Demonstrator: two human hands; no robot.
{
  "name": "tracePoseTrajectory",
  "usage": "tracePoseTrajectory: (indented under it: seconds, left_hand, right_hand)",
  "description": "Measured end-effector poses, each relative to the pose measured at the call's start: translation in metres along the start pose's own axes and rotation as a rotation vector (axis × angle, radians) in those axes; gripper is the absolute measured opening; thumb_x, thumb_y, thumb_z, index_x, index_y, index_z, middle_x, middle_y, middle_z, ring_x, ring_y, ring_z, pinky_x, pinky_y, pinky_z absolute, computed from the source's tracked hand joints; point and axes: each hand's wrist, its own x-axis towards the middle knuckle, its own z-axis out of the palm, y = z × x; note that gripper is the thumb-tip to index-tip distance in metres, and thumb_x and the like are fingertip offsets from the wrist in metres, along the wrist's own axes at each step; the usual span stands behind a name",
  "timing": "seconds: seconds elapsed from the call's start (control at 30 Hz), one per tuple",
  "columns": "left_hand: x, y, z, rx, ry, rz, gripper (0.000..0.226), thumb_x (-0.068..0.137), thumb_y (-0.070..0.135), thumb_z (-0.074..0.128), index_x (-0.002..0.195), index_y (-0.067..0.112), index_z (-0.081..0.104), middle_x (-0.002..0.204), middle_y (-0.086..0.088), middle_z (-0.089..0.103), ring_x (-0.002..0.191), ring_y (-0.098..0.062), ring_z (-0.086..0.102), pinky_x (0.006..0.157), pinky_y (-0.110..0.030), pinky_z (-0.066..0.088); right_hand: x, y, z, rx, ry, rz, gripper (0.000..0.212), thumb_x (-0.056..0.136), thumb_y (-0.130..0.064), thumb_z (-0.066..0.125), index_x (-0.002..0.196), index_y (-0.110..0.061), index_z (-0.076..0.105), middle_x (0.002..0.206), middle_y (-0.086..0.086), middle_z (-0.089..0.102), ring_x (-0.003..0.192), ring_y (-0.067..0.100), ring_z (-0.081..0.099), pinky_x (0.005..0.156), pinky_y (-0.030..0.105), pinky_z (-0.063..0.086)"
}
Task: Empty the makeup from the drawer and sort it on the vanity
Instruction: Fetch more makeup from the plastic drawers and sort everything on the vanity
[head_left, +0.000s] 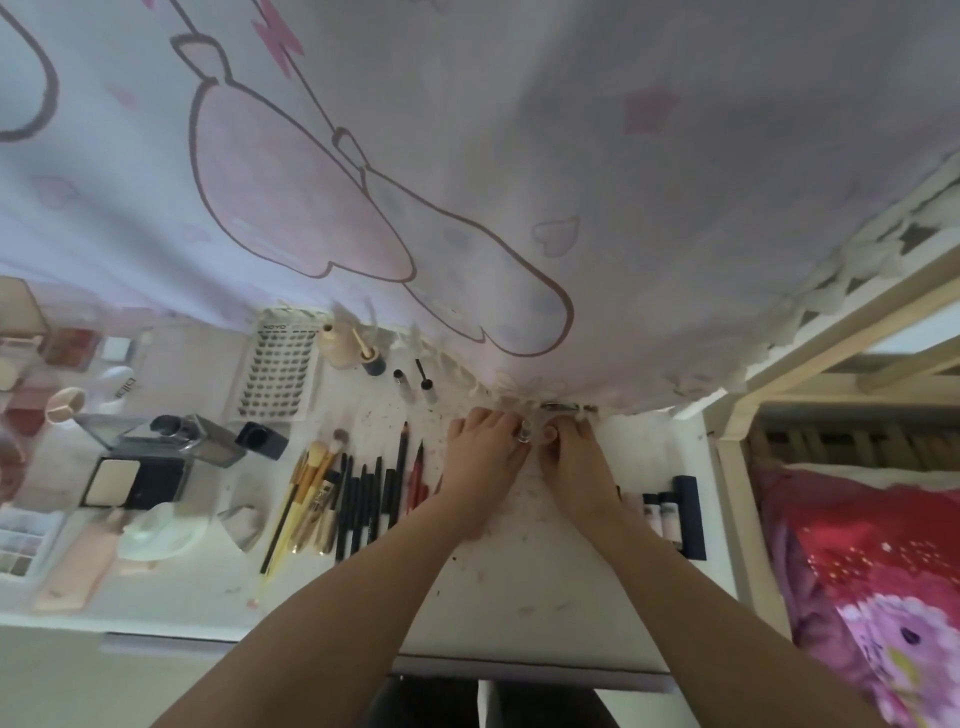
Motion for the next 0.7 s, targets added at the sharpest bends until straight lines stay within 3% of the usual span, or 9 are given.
tracePoseTrajectory:
  seconds: [0.13,0.27,0.37,0.47,0.57,0.7]
  left_hand:
    - [0.000,0.000,-0.001,-0.020,-0.030,-0.007,0.027,0.091,0.037,0.050,0.114,0.023,0.056,0.116,0.006,0.062,0.115,-0.020,0.043,0.087,-0.033,0.027]
    - [-0.011,-0.004,-0.007,-0.036,-0.049,-0.045,0.044,0.089,0.040,0.055,0.130,0.025,0.044,0.129,0.007,0.052,0.123,-0.018,0.039,0.098,-0.032,0.028]
    - [-0.031,-0.003,-0.011,-0.094,0.051,-0.166,0.042,0.088,0.039,0.057,0.125,0.023,0.045,0.121,0.006,0.052,0.115,-0.016,0.042,0.096,-0.029,0.031]
    - [-0.058,0.009,-0.005,-0.141,0.109,-0.210,0.030,0.089,0.039,0.054,0.113,0.021,0.047,0.104,0.008,0.047,0.100,-0.013,0.043,0.088,-0.022,0.029]
    - [-0.080,0.035,0.009,-0.154,0.071,-0.127,0.021,0.092,0.038,0.049,0.106,0.022,0.050,0.096,0.010,0.047,0.097,-0.013,0.048,0.091,-0.026,0.033]
    - [-0.073,0.074,0.031,-0.044,-0.090,-0.098,0.030,0.096,0.039,0.038,0.108,0.016,0.052,0.108,-0.002,0.058,0.105,-0.023,0.050,0.087,-0.035,0.035]
  right_hand:
    - [-0.002,-0.002,-0.005,0.030,-0.025,0.013,0.015,0.092,-0.007,0.049,0.105,0.001,0.051,0.108,0.017,0.050,0.085,0.032,0.052,0.073,0.035,0.043]
    - [-0.007,0.003,-0.025,0.028,-0.089,0.002,0.029,0.089,-0.007,0.055,0.117,-0.004,0.051,0.110,0.009,0.054,0.096,0.025,0.056,0.081,0.026,0.042]
    - [-0.008,0.017,-0.052,-0.014,-0.090,0.046,0.015,0.091,-0.010,0.051,0.104,-0.011,0.058,0.090,0.000,0.055,0.086,0.021,0.057,0.074,0.024,0.041]
    - [-0.007,0.029,-0.070,-0.144,-0.188,0.098,0.014,0.092,-0.014,0.051,0.102,-0.010,0.060,0.089,0.001,0.056,0.086,0.019,0.055,0.076,0.025,0.044]
    - [-0.009,0.029,-0.070,-0.341,-0.307,0.114,0.021,0.095,-0.026,0.048,0.101,-0.010,0.058,0.096,0.006,0.061,0.085,0.020,0.053,0.071,0.027,0.042]
    - [-0.015,0.026,-0.057,-0.529,-0.302,0.068,0.026,0.094,-0.033,0.046,0.102,-0.010,0.055,0.102,0.008,0.060,0.090,0.025,0.057,0.068,0.030,0.041]
